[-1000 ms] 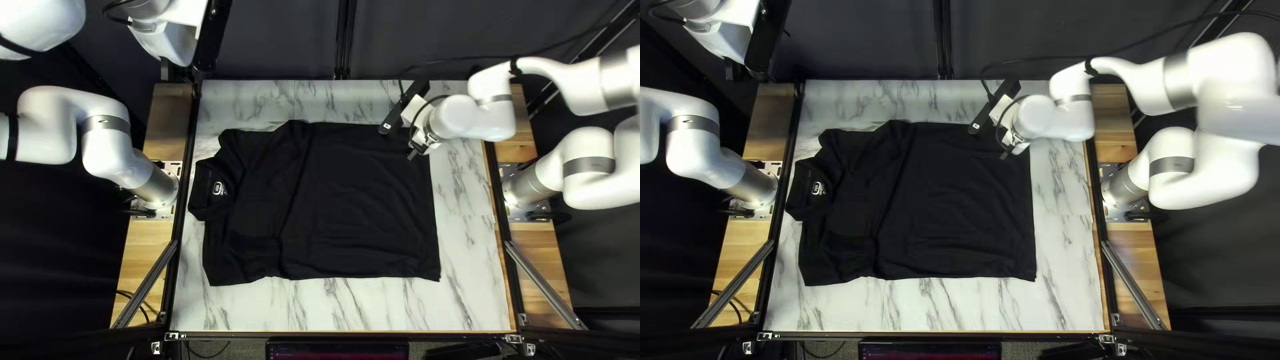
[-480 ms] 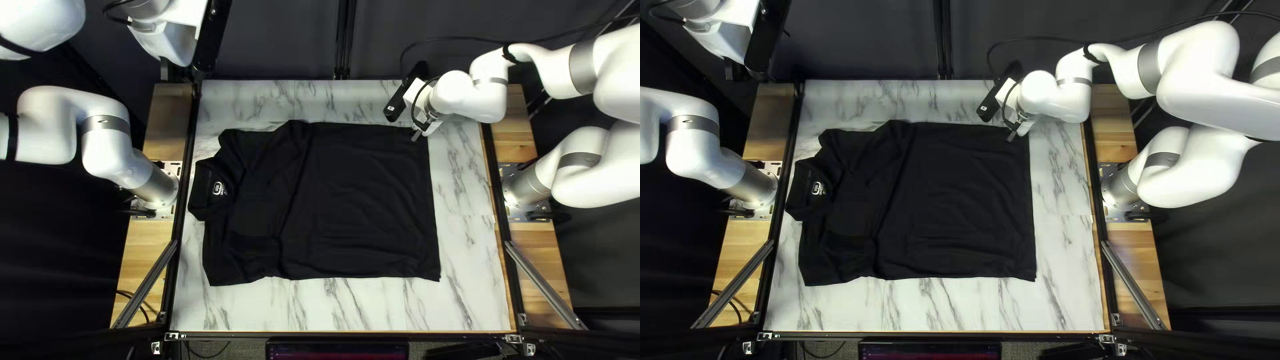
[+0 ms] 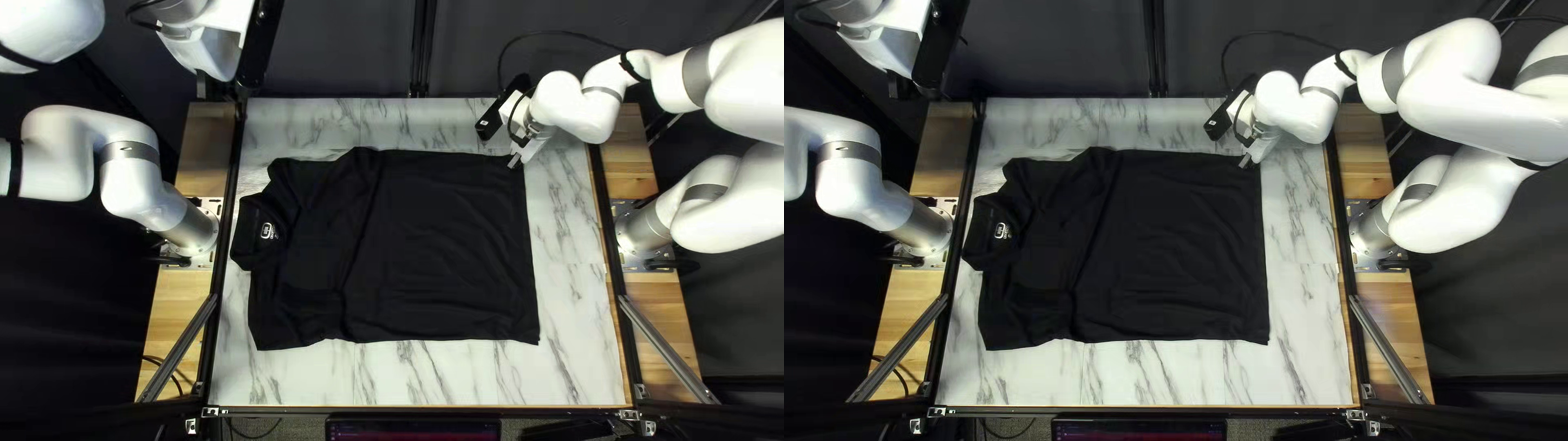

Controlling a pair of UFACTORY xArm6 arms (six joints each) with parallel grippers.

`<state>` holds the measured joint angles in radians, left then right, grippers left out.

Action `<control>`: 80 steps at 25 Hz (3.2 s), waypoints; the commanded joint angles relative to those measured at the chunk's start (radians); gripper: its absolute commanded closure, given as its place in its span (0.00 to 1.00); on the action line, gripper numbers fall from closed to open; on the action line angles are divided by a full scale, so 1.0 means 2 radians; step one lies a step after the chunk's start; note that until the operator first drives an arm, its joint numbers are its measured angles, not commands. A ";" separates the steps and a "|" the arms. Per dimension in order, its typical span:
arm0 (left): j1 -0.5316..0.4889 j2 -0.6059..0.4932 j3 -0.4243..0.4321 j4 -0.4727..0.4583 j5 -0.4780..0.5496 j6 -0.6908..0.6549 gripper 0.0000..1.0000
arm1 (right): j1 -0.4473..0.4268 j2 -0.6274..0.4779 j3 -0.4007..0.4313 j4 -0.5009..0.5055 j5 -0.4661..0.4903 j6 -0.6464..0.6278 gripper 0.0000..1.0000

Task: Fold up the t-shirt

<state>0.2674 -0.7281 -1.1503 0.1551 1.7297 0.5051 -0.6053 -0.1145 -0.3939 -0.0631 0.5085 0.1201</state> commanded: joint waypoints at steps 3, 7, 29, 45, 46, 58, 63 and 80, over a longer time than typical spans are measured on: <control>0.000 0.000 0.000 0.000 0.000 0.000 0.00 | -0.013 0.002 0.011 0.089 -0.025 -0.088 0.00; 0.000 0.000 0.000 0.000 0.000 0.000 0.00 | -0.011 0.013 0.009 0.114 -0.036 -0.108 0.00; 0.000 0.000 0.000 0.000 0.000 0.000 0.00 | 0.011 -0.036 0.016 0.090 -0.009 -0.054 1.00; 0.000 0.000 0.000 0.000 0.000 0.000 0.00 | -0.035 -0.172 0.065 0.011 0.082 -0.007 1.00; 0.000 0.000 0.000 0.000 0.000 0.000 0.00 | -0.035 -0.178 0.064 0.003 0.090 -0.001 1.00; 0.000 0.000 0.000 0.000 0.000 0.000 0.00 | -0.072 -0.219 0.076 -0.031 0.140 0.007 1.00; 0.000 0.000 0.000 0.000 0.000 0.000 0.00 | -0.042 -0.219 0.061 -0.025 0.160 0.034 0.00; 0.000 0.000 0.000 0.000 0.000 0.000 0.00 | 0.241 -0.298 0.041 0.015 0.284 0.363 0.00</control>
<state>0.2674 -0.7281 -1.1503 0.1551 1.7298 0.5051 -0.1771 -0.7131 -0.3074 -0.0544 1.0656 0.7695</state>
